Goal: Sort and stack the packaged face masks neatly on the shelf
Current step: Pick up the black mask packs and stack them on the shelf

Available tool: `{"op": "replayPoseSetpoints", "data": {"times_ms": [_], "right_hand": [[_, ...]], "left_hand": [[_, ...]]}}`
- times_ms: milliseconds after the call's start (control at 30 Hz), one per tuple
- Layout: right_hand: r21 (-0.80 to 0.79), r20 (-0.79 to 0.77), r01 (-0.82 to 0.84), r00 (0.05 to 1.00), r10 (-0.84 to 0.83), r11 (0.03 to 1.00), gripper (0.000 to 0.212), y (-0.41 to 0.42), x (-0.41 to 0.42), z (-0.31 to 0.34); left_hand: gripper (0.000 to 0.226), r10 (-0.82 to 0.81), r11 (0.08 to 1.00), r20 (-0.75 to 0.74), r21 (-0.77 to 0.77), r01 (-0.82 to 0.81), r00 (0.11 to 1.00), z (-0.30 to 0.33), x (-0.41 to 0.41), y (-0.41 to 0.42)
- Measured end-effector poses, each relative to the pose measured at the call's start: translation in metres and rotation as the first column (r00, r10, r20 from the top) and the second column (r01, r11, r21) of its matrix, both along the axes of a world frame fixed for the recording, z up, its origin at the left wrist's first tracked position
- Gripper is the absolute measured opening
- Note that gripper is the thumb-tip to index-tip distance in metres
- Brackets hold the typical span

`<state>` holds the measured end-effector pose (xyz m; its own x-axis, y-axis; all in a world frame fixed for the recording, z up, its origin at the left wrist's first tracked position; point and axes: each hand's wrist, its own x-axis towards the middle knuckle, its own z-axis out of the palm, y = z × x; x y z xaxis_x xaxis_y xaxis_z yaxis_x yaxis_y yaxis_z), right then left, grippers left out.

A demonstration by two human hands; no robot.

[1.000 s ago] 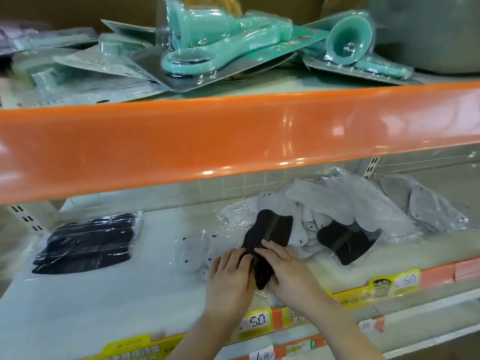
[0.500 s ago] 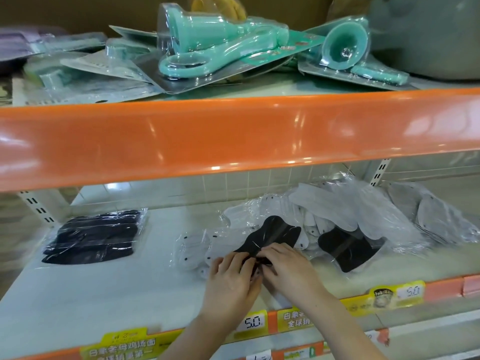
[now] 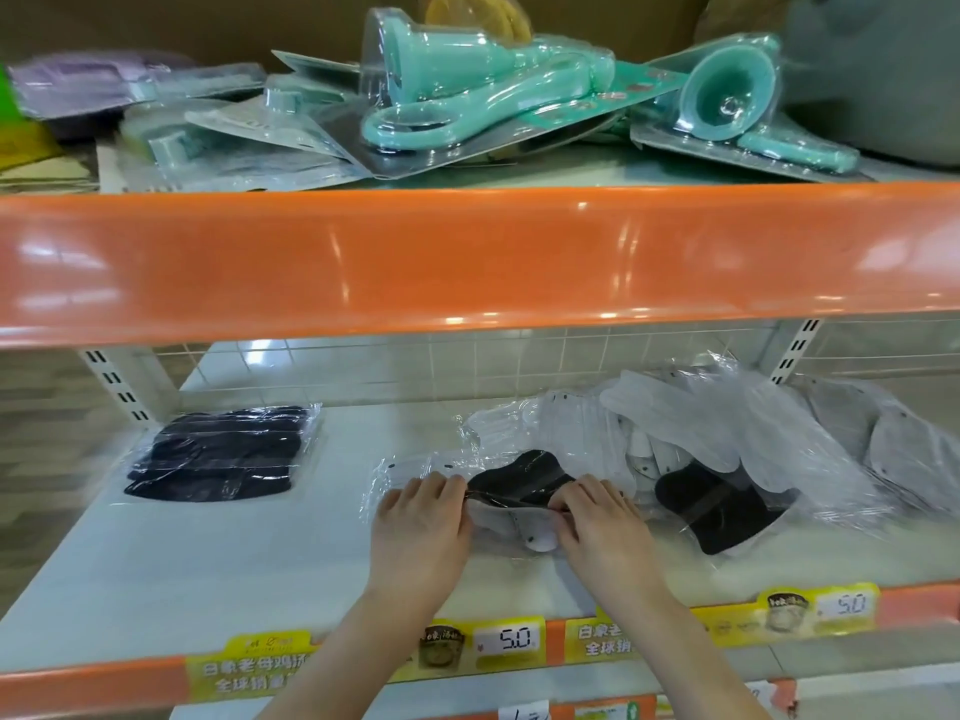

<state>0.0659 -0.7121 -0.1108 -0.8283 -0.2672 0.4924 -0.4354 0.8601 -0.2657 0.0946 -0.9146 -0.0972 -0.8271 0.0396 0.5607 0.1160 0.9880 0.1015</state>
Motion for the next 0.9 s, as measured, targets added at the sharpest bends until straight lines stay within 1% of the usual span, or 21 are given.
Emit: {"op": "replayPoseSetpoints", "data": {"times_ms": [33, 67, 100, 133, 167, 233, 300, 400, 500, 600, 633, 733, 800, 900], "right_hand": [[0.011, -0.002, 0.001, 1.000, -0.001, 1.000, 0.024, -0.001, 0.001, 0.002], [0.021, -0.018, -0.005, 1.000, 0.006, 1.000, 0.025, -0.004, 0.003, 0.005], [0.025, -0.034, -0.013, 0.999, 0.014, 1.000, 0.021, -0.008, 0.005, 0.007], [0.029, -0.057, -0.028, 0.998, 0.030, 0.999, 0.012, -0.012, 0.006, 0.008], [0.026, -0.066, -0.045, 0.997, 0.047, 0.999, 0.005, -0.016, 0.008, 0.010], [0.016, -0.056, -0.088, 0.994, 0.089, 0.996, 0.014, -0.025, 0.011, 0.011], [-0.014, -0.057, -0.131, 0.990, 0.130, 0.991, 0.014, -0.033, 0.013, 0.011], [-0.037, -0.078, -0.177, 0.982, 0.174, 0.983, 0.011, -0.044, 0.018, 0.013], [-0.008, -0.088, -0.203, 0.975, 0.202, 0.979, 0.010, -0.056, 0.022, 0.013], [0.035, -0.049, -0.171, 0.984, 0.172, 0.985, 0.034, -0.070, 0.019, 0.008], [0.038, -0.056, -0.160, 0.985, 0.162, 0.986, 0.033, -0.077, 0.018, 0.007], [0.035, -0.116, -0.134, 0.984, 0.137, 0.990, 0.005, -0.101, 0.013, 0.009], [0.055, -0.130, -0.120, 0.983, 0.126, 0.991, 0.015, -0.118, 0.010, 0.013], [0.074, -0.123, -0.104, 0.986, 0.113, 0.992, 0.018, -0.142, 0.004, 0.022]], "left_hand": [[0.010, 0.021, 1.000, 0.010, -0.017, -0.021, 1.000, 0.001, 0.000, -0.001], [0.020, 0.031, 0.999, 0.021, -0.036, -0.030, 0.999, 0.002, 0.001, 0.000], [0.028, 0.032, 0.998, 0.030, -0.052, -0.031, 0.999, 0.004, 0.003, 0.001], [0.032, 0.020, 0.998, 0.032, -0.065, -0.018, 0.999, 0.004, 0.005, 0.002], [0.034, 0.001, 0.998, 0.042, -0.068, 0.002, 0.999, 0.005, 0.007, 0.004], [0.037, -0.030, 0.997, 0.076, -0.066, 0.035, 0.997, 0.006, 0.009, 0.004], [0.040, -0.013, 0.997, 0.108, -0.069, 0.021, 0.994, 0.006, 0.010, 0.000], [0.040, 0.032, 0.996, 0.114, -0.091, -0.022, 0.993, 0.006, 0.010, -0.016], [0.038, 0.029, 0.996, 0.070, -0.091, -0.023, 0.997, 0.008, 0.011, -0.037], [0.035, 0.033, 0.997, -0.024, -0.067, -0.034, 0.999, 0.012, 0.010, -0.058], [0.034, 0.035, 0.998, -0.055, -0.056, -0.038, 0.998, 0.013, 0.009, -0.065], [0.035, 0.028, 0.999, -0.112, -0.034, -0.032, 0.993, 0.016, 0.008, -0.087], [0.035, 0.027, 0.999, -0.125, -0.029, -0.031, 0.992, 0.017, 0.008, -0.106], [0.029, 0.039, 0.999, -0.156, -0.012, -0.041, 0.987, 0.014, 0.010, -0.139]]}}
